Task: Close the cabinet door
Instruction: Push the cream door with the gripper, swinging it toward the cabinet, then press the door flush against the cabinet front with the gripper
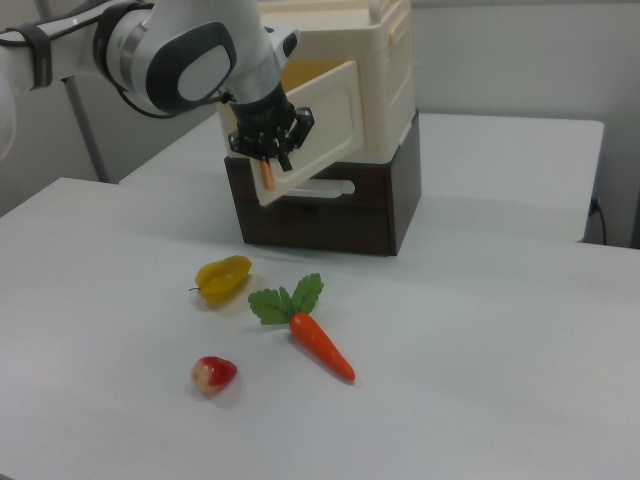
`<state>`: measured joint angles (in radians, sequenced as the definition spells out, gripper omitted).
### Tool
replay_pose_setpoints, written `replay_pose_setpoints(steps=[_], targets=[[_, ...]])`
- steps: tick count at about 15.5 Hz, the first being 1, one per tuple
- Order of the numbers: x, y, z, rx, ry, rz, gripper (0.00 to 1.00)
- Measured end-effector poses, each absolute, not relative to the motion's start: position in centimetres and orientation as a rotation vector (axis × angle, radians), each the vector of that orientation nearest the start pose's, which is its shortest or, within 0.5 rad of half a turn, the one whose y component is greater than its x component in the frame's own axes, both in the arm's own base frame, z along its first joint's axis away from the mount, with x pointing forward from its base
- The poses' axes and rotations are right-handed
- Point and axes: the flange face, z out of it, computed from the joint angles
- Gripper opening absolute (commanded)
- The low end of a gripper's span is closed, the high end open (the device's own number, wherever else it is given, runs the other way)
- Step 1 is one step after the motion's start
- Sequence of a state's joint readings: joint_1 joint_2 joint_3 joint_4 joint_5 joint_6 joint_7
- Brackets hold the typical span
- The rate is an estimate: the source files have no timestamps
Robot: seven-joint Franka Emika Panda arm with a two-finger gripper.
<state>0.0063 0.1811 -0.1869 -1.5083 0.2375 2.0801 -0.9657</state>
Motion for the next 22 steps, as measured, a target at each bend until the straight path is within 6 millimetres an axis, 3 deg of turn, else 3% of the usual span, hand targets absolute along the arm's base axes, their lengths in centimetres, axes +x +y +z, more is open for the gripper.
replay_pose_setpoints(steps=[5,11,15,19,22], targets=[[65.2,-5.7,61.0,-2.838,-1.125,-0.795,0.0],[67.4,0.7,59.7,-2.77,-1.086,-0.931,0.0],[69.4,4.7,58.3,-2.781,-0.914,-1.057,0.0],[71.4,7.5,57.5,-2.751,-0.633,-1.301,0.0],[72.6,9.3,55.6,-2.705,-0.462,-1.436,0.0]])
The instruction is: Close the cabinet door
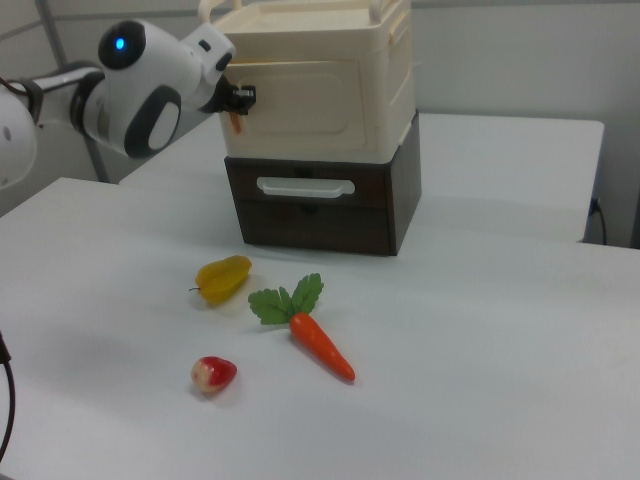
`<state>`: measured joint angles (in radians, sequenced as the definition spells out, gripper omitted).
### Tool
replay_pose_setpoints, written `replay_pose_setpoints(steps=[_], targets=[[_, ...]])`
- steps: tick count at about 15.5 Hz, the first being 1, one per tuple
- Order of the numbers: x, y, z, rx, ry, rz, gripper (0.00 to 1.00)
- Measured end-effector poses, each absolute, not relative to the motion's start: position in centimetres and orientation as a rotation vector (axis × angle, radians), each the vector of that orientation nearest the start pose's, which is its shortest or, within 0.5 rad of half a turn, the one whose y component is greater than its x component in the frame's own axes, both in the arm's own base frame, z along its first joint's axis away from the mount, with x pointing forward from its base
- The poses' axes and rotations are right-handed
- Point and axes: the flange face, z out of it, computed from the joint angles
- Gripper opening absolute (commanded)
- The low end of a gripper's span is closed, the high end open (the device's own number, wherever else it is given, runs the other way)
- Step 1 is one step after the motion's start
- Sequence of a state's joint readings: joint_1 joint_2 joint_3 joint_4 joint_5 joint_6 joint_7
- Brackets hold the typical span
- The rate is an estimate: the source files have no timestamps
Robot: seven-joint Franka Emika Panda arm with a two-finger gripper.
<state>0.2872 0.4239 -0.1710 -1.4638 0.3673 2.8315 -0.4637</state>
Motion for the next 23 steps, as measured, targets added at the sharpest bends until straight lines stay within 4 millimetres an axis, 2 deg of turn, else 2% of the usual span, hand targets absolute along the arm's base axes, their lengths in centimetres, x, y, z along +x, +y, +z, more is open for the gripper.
replay_pose_setpoints(steps=[2,4,14,17,20,23], targets=[[73.1,9.9,54.7,-2.674,-0.357,-1.484,0.0],[73.4,10.1,54.9,-2.648,-0.278,-1.502,0.0],[73.3,10.3,55.2,-2.63,-0.206,-1.479,0.0],[73.1,10.4,54.7,-2.69,-0.211,-1.292,0.0],[71.8,10.1,54.9,-2.763,-0.206,-0.986,0.02],[69.5,8.2,55.3,-2.87,-0.243,-0.659,0.05]])
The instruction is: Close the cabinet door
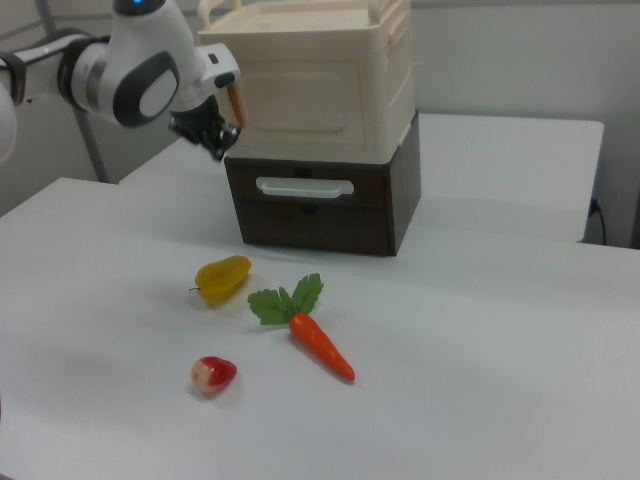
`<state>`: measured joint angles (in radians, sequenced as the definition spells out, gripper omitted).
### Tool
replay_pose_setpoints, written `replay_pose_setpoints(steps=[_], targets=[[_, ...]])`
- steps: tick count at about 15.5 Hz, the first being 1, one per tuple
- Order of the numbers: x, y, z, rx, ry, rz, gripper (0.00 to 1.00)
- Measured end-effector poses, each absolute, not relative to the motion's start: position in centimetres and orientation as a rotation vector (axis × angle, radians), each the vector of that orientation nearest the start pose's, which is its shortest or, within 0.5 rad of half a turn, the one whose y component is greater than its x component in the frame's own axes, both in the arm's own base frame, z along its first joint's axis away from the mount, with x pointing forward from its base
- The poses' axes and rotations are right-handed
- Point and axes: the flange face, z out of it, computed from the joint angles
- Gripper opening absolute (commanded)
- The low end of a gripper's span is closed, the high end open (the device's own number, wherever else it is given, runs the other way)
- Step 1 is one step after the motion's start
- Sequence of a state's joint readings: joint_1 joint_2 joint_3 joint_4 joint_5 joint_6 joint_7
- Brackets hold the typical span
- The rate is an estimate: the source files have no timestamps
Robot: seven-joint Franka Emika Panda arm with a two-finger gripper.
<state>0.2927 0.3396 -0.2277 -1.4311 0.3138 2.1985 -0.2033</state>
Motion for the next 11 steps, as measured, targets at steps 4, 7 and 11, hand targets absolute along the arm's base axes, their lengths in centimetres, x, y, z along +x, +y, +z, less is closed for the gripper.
replay_pose_setpoints(steps=[4,7,11], targets=[[65.6,5.5,55.6,-2.994,-0.287,-0.238,0.52],[63.2,1.8,57.0,-3.017,-0.227,-0.077,1.0],[61.1,-2.5,58.1,-3.084,-0.165,0.041,1.0]])
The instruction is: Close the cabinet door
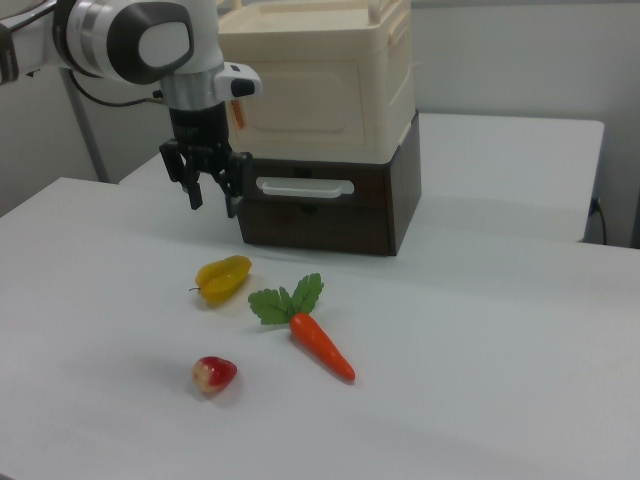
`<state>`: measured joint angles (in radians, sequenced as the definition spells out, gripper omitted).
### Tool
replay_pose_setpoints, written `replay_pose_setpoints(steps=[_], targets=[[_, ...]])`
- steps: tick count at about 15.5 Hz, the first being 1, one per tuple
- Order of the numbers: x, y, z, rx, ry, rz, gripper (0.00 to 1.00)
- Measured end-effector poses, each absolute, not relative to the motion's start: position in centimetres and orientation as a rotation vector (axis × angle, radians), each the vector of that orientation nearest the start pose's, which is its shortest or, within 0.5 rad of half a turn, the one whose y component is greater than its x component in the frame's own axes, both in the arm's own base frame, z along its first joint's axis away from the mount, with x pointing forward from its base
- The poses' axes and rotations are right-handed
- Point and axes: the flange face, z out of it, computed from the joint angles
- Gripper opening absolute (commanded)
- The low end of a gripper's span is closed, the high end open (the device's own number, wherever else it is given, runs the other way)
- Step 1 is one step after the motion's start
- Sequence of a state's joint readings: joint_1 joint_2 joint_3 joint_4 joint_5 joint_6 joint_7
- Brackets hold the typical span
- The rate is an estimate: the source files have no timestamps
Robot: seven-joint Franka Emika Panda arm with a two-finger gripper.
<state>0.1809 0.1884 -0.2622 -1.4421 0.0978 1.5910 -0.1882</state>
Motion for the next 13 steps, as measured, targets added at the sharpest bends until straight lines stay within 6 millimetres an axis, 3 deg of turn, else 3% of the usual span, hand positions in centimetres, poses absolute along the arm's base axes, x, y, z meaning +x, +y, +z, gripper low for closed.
replay_pose_setpoints(steps=[6,13], targets=[[59.5,-5.6,58.3,-3.147,-0.055,0.127,1.0],[57.7,-6.1,58.2,-3.184,0.032,0.16,1.0]])
